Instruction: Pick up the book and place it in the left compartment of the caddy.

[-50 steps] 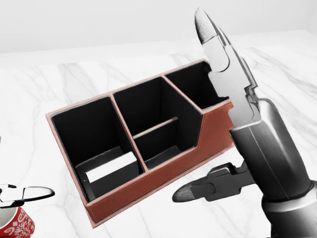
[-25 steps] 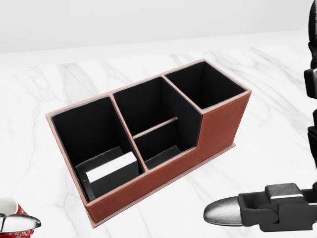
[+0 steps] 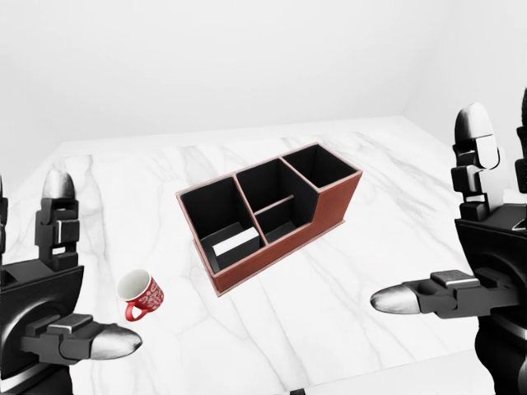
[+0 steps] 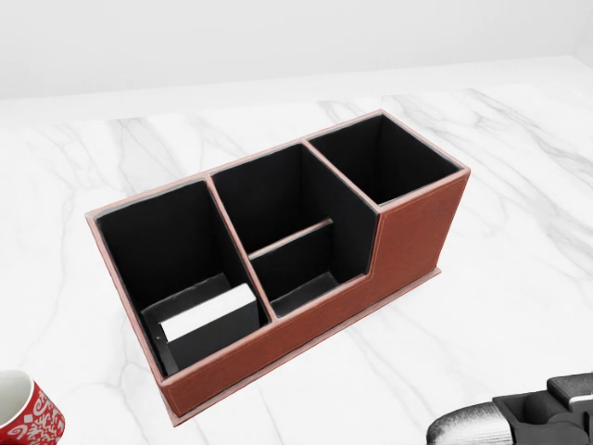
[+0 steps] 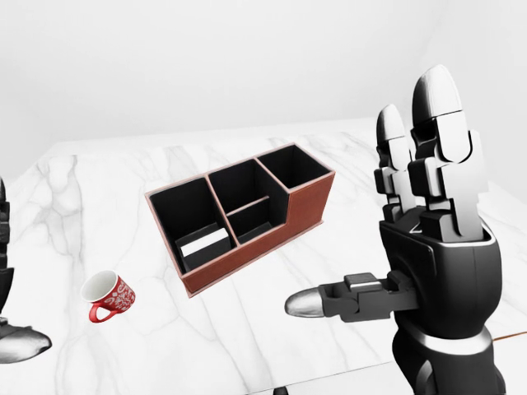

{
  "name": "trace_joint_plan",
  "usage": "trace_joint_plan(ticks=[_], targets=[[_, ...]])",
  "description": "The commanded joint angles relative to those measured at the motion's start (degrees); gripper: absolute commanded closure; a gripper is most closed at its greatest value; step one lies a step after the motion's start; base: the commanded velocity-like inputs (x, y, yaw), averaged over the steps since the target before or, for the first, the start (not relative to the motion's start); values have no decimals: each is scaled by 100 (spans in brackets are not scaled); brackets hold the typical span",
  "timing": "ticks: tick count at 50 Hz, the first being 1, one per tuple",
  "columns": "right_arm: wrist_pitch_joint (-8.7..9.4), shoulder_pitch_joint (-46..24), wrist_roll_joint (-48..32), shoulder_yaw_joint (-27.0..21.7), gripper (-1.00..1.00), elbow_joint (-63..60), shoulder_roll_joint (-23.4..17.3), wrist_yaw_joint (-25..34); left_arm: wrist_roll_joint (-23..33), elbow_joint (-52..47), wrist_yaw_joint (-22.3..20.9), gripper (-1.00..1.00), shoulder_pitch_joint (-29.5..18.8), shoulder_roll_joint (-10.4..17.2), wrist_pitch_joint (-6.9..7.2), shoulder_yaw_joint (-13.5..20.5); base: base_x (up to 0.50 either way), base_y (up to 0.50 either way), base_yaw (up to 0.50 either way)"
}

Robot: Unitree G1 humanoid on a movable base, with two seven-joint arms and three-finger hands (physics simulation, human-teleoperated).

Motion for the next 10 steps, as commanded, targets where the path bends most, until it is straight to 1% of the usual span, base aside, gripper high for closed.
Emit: trace_joint_plan(ticks=[1,2,3,5,7,8,9,10], targets=[[-266,633,959,-56,-100,-19,-1484,-1225,-627,-283,-58,-100,112,-23,0,384,0,0,0],[-343,667,999,-66,-100,-20,-1565,-1286,-706,-308,-61,-100,128,-21,0,420,0,0,0],[-487,781,1049,-141,-100,-20,-1668,-1339,-816,-360,-71,-100,165,-27,0,489,0,0,0],[-642,891,1099,-191,-100,-20,-1806,-1445,-978,-428,-75,-100,211,-27,0,581,0,0,0],[-855,1014,1167,-262,-100,-20,-1987,-1571,-1114,-478,-74,-100,239,-28,0,688,0,0,0],[-900,1044,1183,-264,-100,-20,-2052,-1625,-1118,-481,-76,-100,236,-31,0,697,0,0,0],[-984,1171,1232,-333,-100,-20,-2148,-1663,-1173,-488,-102,-100,250,-42,0,728,0,0,0],[-984,1241,1260,-375,-100,-20,-2230,-1714,-1214,-505,-113,-100,266,-48,0,753,0,0,0]])
